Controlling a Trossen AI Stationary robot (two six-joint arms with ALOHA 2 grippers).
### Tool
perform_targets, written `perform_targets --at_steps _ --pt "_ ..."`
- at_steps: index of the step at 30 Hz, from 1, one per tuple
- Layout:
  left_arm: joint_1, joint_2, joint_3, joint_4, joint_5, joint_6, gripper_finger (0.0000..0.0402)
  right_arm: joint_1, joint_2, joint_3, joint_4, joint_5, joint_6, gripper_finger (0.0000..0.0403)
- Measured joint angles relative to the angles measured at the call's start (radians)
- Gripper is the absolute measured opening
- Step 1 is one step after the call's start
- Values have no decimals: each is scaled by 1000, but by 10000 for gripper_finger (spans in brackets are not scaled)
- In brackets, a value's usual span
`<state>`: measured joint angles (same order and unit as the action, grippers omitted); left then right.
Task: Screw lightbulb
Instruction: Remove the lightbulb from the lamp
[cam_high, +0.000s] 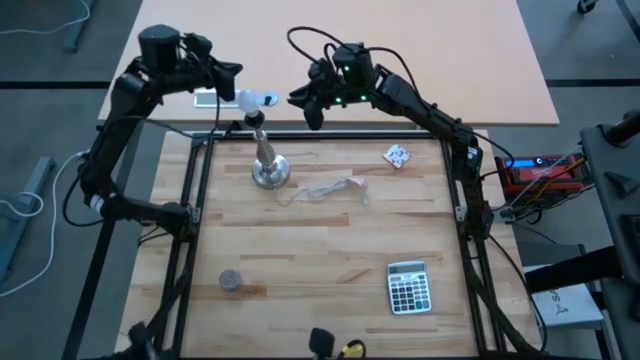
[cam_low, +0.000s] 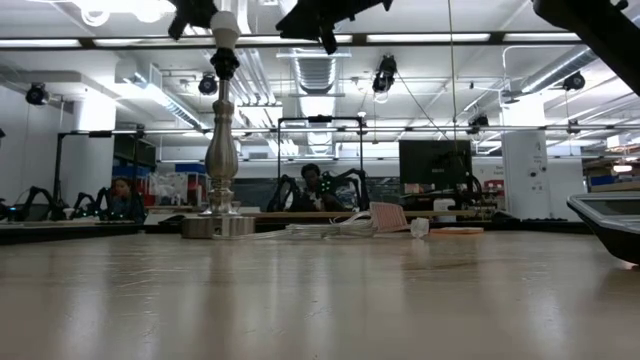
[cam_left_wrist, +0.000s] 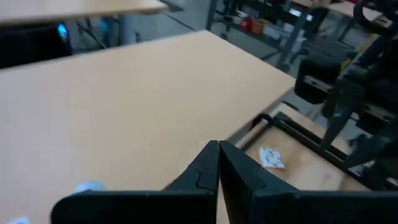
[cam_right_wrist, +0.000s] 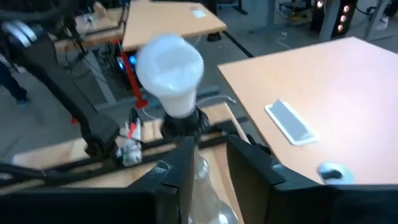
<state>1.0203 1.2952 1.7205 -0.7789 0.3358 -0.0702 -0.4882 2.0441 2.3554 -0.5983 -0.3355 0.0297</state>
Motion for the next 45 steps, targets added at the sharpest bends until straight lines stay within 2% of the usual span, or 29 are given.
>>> perform_targets --at_steps 9,12,17,25,29,34,37,42,45 --pt "68 71 -1 -4 314 85 2 -16 0 0 -102 -24 -84 126" --pt "102 74 -1 -50 329 85 1 -22 0 0 -102 -63 -102 130" --pt "143 60 -1 -131 302 111 1 -22 8 0 -99 -65 -114 126" --pt "159 29 -19 -453 296 364 6 -32 32 -2 -51 -65 -8 118" --pt "159 -19 -112 -458 310 424 1 -39 32 -2 -30 -59 19 126" --pt "159 -101 -326 -400 310 429 6 -43 32 -2 -26 -58 58 134" --pt "155 -174 -473 -301 312 410 6 -43 32 -2 -32 -58 65 137" --pt "101 -278 -708 69 323 235 1 -43 32 -2 -32 -57 68 134" --pt "79 -337 -836 307 325 198 4 -43 32 -2 -32 -57 69 130"
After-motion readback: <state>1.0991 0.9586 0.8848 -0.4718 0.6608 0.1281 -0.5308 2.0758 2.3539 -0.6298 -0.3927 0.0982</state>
